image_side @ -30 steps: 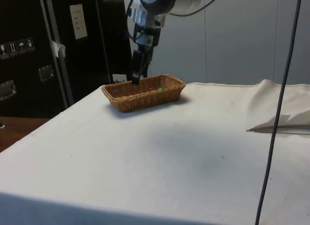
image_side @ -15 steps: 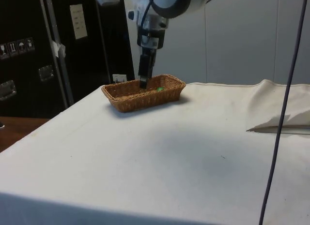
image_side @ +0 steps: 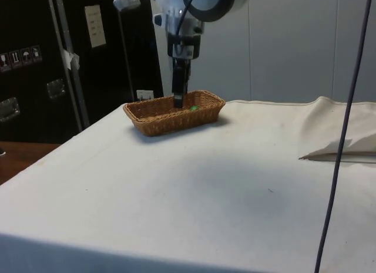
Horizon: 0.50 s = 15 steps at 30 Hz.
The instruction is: Pick up the ball and place it into the basket.
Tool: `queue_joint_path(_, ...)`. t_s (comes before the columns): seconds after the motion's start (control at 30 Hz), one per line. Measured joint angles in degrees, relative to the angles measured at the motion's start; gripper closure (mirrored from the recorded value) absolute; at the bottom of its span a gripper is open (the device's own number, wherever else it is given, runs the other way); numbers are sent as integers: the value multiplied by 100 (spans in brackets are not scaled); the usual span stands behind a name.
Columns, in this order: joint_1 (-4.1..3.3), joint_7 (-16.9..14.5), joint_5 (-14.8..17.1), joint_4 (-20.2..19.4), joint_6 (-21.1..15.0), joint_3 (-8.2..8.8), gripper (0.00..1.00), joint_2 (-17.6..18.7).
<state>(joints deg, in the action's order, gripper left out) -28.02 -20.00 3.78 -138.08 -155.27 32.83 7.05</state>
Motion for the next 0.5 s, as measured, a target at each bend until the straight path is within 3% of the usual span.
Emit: queue_joint_path(0.5, 23, 138, -6, 252, 699, 109, 0, -86)
